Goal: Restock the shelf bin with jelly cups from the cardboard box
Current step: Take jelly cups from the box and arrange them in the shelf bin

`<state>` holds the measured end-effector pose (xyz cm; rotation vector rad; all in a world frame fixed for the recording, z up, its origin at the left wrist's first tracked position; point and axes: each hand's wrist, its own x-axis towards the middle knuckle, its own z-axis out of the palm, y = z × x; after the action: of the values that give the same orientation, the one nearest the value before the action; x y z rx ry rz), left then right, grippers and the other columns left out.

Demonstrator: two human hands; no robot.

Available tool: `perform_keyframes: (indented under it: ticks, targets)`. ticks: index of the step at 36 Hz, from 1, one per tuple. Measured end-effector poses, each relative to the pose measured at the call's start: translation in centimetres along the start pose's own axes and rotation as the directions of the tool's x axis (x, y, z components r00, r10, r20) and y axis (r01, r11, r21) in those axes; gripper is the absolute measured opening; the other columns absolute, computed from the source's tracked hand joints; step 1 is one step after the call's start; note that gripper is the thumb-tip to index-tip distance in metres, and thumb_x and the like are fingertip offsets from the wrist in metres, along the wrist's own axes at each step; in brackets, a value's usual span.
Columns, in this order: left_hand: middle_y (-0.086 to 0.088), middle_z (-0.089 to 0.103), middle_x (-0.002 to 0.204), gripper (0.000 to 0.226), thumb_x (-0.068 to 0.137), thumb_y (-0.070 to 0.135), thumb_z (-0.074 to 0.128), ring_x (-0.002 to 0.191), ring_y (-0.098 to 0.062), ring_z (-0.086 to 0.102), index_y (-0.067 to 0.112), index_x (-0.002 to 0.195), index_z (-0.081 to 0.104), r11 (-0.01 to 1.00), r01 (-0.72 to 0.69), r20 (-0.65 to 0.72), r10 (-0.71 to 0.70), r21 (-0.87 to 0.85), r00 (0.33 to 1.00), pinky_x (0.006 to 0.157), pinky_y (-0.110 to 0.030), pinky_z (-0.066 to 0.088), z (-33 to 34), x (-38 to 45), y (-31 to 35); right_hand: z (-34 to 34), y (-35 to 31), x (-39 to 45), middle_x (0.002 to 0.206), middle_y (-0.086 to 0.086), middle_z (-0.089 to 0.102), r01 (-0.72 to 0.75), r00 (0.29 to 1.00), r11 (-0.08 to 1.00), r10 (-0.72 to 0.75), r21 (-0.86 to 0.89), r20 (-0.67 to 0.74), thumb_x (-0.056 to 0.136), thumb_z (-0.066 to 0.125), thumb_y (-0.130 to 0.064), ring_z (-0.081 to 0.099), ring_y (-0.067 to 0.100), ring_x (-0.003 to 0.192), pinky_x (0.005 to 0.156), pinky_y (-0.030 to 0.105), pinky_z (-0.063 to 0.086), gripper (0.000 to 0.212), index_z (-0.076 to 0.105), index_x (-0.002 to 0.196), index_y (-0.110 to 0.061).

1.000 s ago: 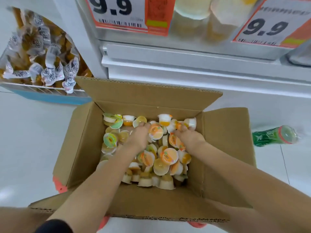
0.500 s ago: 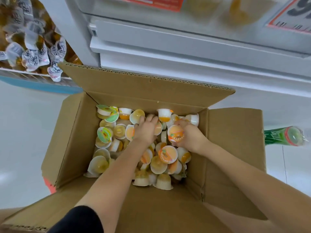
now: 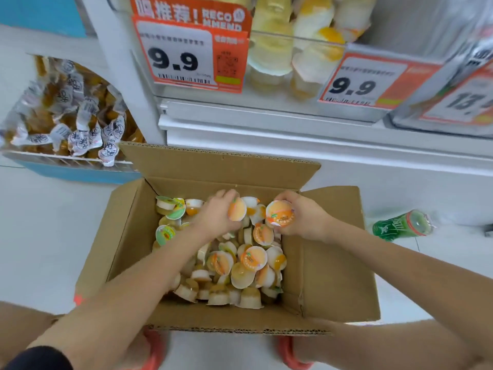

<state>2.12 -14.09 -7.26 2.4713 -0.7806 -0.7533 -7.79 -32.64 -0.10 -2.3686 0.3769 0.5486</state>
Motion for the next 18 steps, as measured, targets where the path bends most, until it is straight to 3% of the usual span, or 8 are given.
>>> perform_keyframes:
  ticks: [2, 5, 7, 9, 13, 15, 18]
  targets:
    - [-0.006, 0.056, 0.109, 0.067, 0.057, 0.039, 0.07, 0.104, -0.029, 0.052, 0.019, 0.118, 0.052, 0.999, -0.034, -0.029, 0.033, -0.015, 0.999, 0.084, -0.035, 0.045, -3.2, -1.4, 1.3, -1.8, -1.8, -1.1, 0.112, 0.002, 0.058, 0.037, 0.999, 0.999, -0.038, -0.016, -0.023, 0.072, 0.08, -0.025, 0.057, 0.019, 0.099, 0.079, 0.03, 0.05, 0.066, 0.043, 0.126, -0.018]
    - [-0.003, 0.059, 0.118, 0.074, 0.056, 0.046, 0.065, 0.111, -0.024, 0.052, 0.021, 0.125, 0.054, 0.994, -0.106, -0.026, 0.106, 0.019, 0.994, 0.088, -0.029, 0.042, -8.5, -4.2, 4.0, -4.3, -4.7, -3.4, 0.114, 0.003, 0.057, 0.087, 0.993, 0.996, -0.085, 0.02, -0.081, 0.074, 0.078, -0.02, 0.058, 0.018, 0.095, 0.076, 0.027, 0.05, 0.07, 0.035, 0.129, -0.015]
    - [0.002, 0.056, 0.127, 0.072, 0.064, 0.048, 0.07, 0.116, -0.017, 0.051, 0.025, 0.13, 0.052, 0.991, -0.133, 0.007, 0.133, 0.014, 0.991, 0.092, -0.026, 0.04, -11.9, -6.7, 6.3, -5.8, -6.7, -5.0, 0.104, 0.003, 0.061, 0.133, 0.983, 0.99, -0.126, 0.04, -0.137, 0.073, 0.079, -0.021, 0.059, 0.013, 0.085, 0.064, 0.016, 0.046, 0.061, 0.038, 0.119, -0.015]
    - [0.01, 0.055, 0.128, 0.065, 0.071, 0.035, 0.076, 0.113, -0.009, 0.053, 0.029, 0.13, 0.052, 0.984, -0.165, 0.012, 0.166, -0.065, 0.986, 0.093, -0.024, 0.045, -14.9, -9.1, 8.1, -7.1, -8.6, -6.8, 0.093, 0.001, 0.064, 0.17, 0.972, 0.982, -0.153, 0.085, -0.178, 0.07, 0.082, -0.021, 0.059, 0.008, 0.074, 0.055, 0.012, 0.044, 0.055, 0.043, 0.109, -0.017]
    - [0.013, 0.055, 0.118, 0.07, 0.069, 0.013, 0.08, 0.098, -0.017, 0.064, 0.036, 0.124, 0.044, 0.94, -0.209, -0.075, 0.196, -0.269, 0.978, 0.079, -0.041, 0.055, -18.3, -12.9, 9.8, -8.6, -11.4, -10.1, 0.101, 0.0, 0.062, 0.276, 0.941, 0.927, -0.206, 0.255, -0.269, 0.062, 0.087, -0.023, 0.062, 0.019, 0.089, 0.076, 0.025, 0.049, 0.06, 0.054, 0.111, -0.021]
    - [0.016, 0.054, 0.116, 0.076, 0.062, 0.02, 0.086, 0.095, -0.011, 0.065, 0.038, 0.121, 0.04, 0.919, -0.216, -0.12, 0.186, -0.331, 0.975, 0.077, -0.038, 0.056, -18.9, -14.2, 10.0, -9.1, -12.4, -11.1, 0.101, -0.003, 0.06, 0.334, 0.917, 0.893, -0.234, 0.302, -0.323, 0.062, 0.086, -0.023, 0.06, 0.016, 0.09, 0.075, 0.02, 0.048, 0.058, 0.057, 0.112, -0.025]
    - [0.018, 0.06, 0.105, 0.079, 0.038, 0.054, 0.084, 0.093, 0.0, 0.063, 0.039, 0.104, 0.043, 0.916, -0.245, -0.244, 0.171, -0.317, 0.955, 0.079, -0.03, 0.055, -19.5, -14.9, 10.3, -10.1, -13.4, -11.5, 0.103, -0.005, 0.055, 0.372, 0.909, 0.867, -0.269, 0.331, -0.318, 0.065, 0.084, -0.024, 0.062, 0.013, 0.096, 0.075, 0.019, 0.05, 0.058, 0.058, 0.116, -0.028]
